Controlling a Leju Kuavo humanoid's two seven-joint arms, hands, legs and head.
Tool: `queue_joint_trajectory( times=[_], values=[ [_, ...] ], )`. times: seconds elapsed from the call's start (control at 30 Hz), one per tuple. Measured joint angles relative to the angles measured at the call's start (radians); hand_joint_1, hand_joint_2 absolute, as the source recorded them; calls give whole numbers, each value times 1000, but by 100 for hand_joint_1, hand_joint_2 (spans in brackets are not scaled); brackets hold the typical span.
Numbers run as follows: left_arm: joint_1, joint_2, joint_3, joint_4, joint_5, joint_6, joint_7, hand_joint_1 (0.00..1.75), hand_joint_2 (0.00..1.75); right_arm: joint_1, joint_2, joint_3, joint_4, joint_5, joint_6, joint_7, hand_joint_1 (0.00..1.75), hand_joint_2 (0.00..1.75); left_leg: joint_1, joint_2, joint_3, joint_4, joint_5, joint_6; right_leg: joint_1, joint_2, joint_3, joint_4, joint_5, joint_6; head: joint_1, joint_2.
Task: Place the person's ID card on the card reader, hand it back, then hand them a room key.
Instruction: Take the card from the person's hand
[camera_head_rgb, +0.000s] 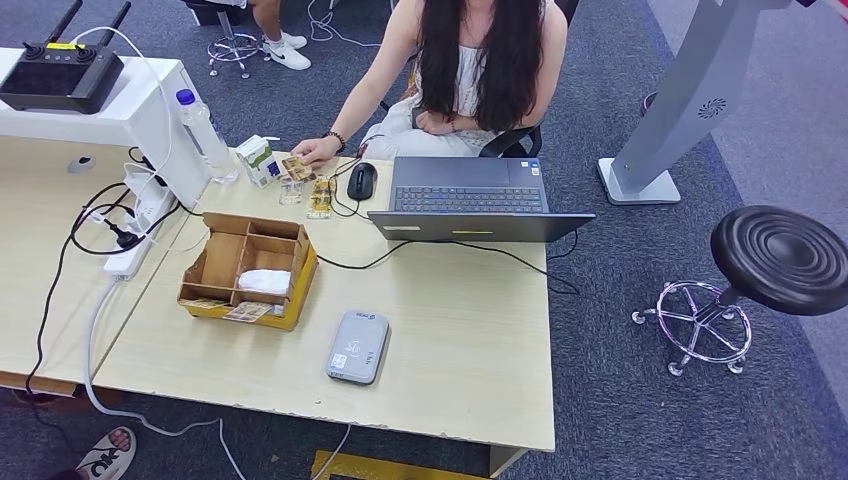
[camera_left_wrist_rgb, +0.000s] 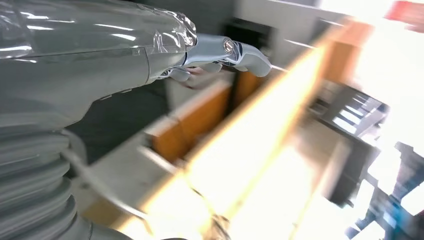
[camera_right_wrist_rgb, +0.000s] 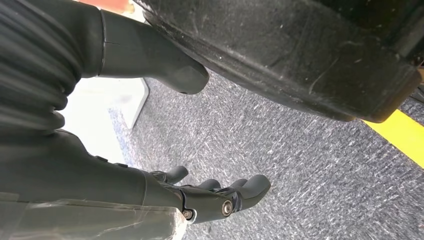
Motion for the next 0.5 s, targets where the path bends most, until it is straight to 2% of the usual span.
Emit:
queue_joint_trajectory(
  times=[0.13, 0.37, 0.43, 0.5],
  values=[
    [6, -15, -30, -123, 23, 6, 25, 0, 175, 0, 0, 0, 0, 0, 0, 0, 0, 175, 0, 0, 0, 0, 0, 0, 0, 0, 1, 0, 0, 0, 0, 0],
    [18, -32, -63, -223, 31, 8, 24, 0, 175, -1, 1, 0, 0, 8, 3, 0, 0, 175, 0, 0, 0, 0, 0, 0, 0, 0, 0, 0, 0, 0, 0, 0],
    [25, -33, -89, -268, 19, 37, 20, 0, 175, -2, 1, 0, 0, 13, 5, 3, 0, 175, 1, 0, 0, 0, 0, 0, 0, 0, -1, 0, 0, 0, 0, 0],
    [34, -33, -141, -326, -26, 111, -4, 0, 175, -4, 1, 0, 0, 22, 11, 10, 0, 175, 1, 0, 0, 0, 0, 0, 0, 0, -1, 0, 0, 0, 0, 0]
  ],
)
